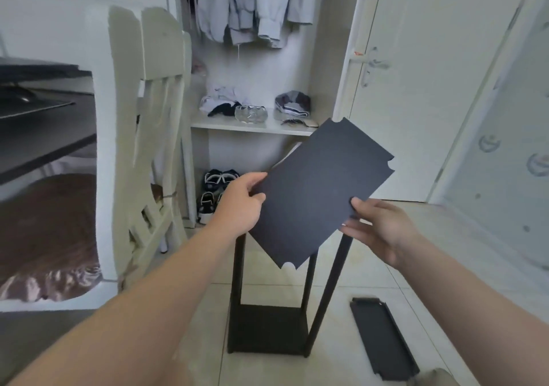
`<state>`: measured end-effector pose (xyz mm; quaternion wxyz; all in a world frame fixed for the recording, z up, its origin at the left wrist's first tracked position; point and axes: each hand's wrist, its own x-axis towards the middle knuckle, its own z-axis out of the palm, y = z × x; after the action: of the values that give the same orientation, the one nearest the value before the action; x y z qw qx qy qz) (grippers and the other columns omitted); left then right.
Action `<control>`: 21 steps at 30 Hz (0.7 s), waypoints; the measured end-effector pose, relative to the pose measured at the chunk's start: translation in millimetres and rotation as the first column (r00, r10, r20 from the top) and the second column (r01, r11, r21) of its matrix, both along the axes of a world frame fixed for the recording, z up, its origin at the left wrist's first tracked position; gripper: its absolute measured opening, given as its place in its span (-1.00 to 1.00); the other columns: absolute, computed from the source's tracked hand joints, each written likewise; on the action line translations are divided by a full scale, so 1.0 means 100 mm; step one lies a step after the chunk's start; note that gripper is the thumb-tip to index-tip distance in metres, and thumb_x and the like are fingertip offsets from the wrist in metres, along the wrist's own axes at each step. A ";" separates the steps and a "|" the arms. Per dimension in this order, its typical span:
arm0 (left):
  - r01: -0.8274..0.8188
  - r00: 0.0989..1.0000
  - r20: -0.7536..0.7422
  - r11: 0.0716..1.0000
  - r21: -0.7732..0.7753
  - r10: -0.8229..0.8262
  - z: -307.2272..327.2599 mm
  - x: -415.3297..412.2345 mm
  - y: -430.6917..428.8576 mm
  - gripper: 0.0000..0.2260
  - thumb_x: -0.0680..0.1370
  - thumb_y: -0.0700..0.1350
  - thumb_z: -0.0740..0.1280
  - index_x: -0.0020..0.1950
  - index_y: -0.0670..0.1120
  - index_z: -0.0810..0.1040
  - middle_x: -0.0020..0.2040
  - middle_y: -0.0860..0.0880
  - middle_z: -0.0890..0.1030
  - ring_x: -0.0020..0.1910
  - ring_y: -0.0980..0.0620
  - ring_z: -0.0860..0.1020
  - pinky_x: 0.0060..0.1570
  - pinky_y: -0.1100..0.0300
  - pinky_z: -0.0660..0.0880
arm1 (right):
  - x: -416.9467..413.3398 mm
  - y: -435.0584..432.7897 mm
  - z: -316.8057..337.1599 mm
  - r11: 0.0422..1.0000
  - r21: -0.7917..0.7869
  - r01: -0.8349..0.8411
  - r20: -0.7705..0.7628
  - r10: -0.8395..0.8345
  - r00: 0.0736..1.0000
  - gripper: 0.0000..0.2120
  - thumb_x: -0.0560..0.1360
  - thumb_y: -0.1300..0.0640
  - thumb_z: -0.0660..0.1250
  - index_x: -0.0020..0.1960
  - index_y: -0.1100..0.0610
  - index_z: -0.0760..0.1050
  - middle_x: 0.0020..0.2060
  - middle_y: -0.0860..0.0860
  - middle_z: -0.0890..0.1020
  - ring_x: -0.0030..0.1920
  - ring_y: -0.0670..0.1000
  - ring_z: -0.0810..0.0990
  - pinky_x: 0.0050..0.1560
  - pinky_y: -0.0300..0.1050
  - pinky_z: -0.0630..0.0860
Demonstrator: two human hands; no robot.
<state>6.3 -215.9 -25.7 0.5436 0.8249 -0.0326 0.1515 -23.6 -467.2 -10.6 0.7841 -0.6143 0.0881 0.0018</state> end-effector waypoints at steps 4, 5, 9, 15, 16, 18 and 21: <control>-0.211 0.954 0.229 0.976 0.054 0.194 -0.30 -0.07 -0.05 -0.83 0.59 -0.11 0.35 0.12 0.13 0.55 0.07 0.18 0.58 -0.01 0.19 0.55 0.07 0.17 0.53 | 0.25 0.25 -0.28 0.974 0.159 0.162 0.025 -0.169 0.985 -0.81 0.61 0.27 0.36 -0.10 0.16 0.36 0.02 0.20 0.69 -0.07 0.19 0.75 -0.14 -0.03 0.69; -0.146 0.962 0.241 0.988 0.046 0.131 -0.38 -0.10 -0.10 -0.87 0.58 -0.10 0.36 -0.01 0.16 0.55 -0.06 0.19 0.59 -0.13 0.19 0.56 -0.06 0.26 0.51 | 0.31 0.31 -0.35 0.961 0.204 0.185 0.032 -0.196 0.980 -0.83 0.62 0.27 0.35 -0.05 0.16 0.36 0.05 0.21 0.69 -0.08 0.18 0.75 -0.11 -0.02 0.69; 0.306 0.938 -0.186 0.950 0.055 -0.291 -0.59 -0.15 -0.35 -0.89 0.57 0.11 0.34 -0.14 0.21 0.60 -0.19 0.19 0.65 -0.29 0.21 0.59 -0.19 0.21 0.51 | 0.54 0.51 -0.47 0.901 0.355 0.249 0.032 -0.278 0.960 -0.87 0.64 0.29 0.31 0.16 0.31 0.47 0.14 0.21 0.67 -0.07 0.12 0.75 0.05 0.00 0.68; 0.025 0.902 -0.372 0.886 -0.463 -0.220 -0.69 0.11 -0.62 -0.75 0.54 0.22 0.38 0.12 0.13 0.62 0.04 0.17 0.67 0.00 0.16 0.65 -0.10 0.21 0.51 | 0.69 0.64 -0.63 0.872 0.406 0.272 -0.022 -0.289 0.957 -0.90 0.62 0.31 0.33 0.12 0.20 0.53 0.09 0.17 0.68 -0.06 0.12 0.75 -0.04 -0.06 0.70; -0.035 0.909 -0.366 0.837 -0.546 -0.201 -0.67 0.17 -0.64 -0.75 0.53 0.21 0.39 0.10 0.11 0.63 0.04 0.16 0.68 0.03 0.13 0.65 -0.07 0.19 0.53 | 0.70 0.66 -0.66 0.872 0.404 0.275 -0.042 -0.283 0.958 -0.91 0.61 0.31 0.34 0.10 0.18 0.53 0.10 0.17 0.69 -0.02 0.15 0.74 -0.02 -0.04 0.70; -0.129 0.917 -0.366 0.753 -0.646 -0.158 -0.66 0.25 -0.68 -0.74 0.51 0.20 0.43 0.06 0.06 0.64 0.00 0.14 0.71 0.03 0.13 0.66 -0.02 0.17 0.56 | 0.72 0.69 -0.70 0.875 0.393 0.284 -0.074 -0.277 0.958 -0.91 0.60 0.29 0.36 0.09 0.18 0.54 0.12 0.18 0.68 -0.02 0.16 0.74 0.00 -0.02 0.69; -0.218 0.917 -0.384 0.673 -0.707 -0.106 -0.68 0.32 -0.75 -0.75 0.50 0.16 0.47 0.01 0.02 0.65 -0.06 0.10 0.72 0.00 0.13 0.68 -0.08 0.19 0.55 | 0.74 0.70 -0.75 0.881 0.394 0.261 -0.073 -0.253 0.965 -0.83 0.60 0.30 0.36 0.19 0.25 0.54 0.14 0.21 0.67 -0.02 0.18 0.74 -0.01 -0.03 0.70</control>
<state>38.0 -291.2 -94.1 0.8195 0.5481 0.1673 -0.0003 50.4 -396.9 -85.5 0.8855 -0.4237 0.1743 -0.0781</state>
